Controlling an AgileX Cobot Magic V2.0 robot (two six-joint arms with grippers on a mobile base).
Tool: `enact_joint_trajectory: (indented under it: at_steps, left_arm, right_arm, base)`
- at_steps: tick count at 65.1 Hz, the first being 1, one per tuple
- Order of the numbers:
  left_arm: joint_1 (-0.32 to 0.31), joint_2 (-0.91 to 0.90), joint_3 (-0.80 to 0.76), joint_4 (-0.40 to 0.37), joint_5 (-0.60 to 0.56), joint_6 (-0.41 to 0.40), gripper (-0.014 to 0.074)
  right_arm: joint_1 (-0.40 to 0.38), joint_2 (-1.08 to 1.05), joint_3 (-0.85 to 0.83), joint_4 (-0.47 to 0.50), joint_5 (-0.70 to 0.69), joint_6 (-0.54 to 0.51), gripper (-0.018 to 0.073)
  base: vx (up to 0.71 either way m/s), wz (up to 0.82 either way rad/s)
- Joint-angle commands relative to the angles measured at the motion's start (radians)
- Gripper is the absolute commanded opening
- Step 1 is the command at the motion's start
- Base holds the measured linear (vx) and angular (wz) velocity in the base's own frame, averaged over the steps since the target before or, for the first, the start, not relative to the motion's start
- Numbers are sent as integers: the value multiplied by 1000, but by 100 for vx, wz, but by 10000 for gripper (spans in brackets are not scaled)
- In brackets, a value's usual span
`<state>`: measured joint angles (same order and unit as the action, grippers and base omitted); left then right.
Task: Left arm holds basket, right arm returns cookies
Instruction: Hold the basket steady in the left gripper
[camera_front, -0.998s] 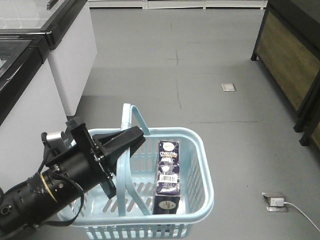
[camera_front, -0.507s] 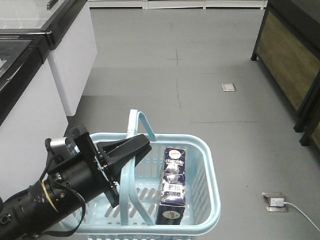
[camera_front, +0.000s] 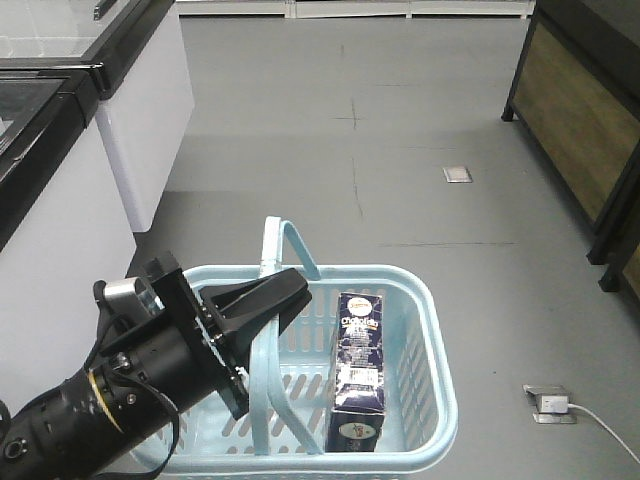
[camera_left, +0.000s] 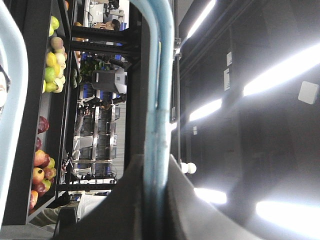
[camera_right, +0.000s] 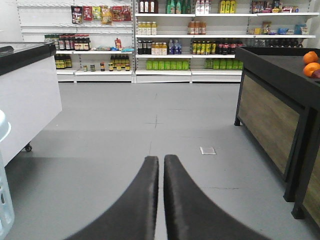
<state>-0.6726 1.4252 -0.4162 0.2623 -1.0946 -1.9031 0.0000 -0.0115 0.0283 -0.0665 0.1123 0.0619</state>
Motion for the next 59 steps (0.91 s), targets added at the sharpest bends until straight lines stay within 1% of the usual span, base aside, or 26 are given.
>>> enact_joint_trajectory:
  at_steps: [1, 10, 59]
  left_arm:
    - [-17, -36, -27, -34, -279, 6, -3]
    - [-35, -36, -27, -38, -279, 6, -3]
    - [-35, -36, -27, -33, -279, 6, -3]
  right_arm:
    - [-1, -13, 18, -8, -68, -4, -6]
    - [-1, -13, 18, -8, -68, -4, -6]
    - [-1, -13, 18, -8, -68, -4, -6]
  base:
    - [0, 0]
    - [0, 0]
    - [0, 0]
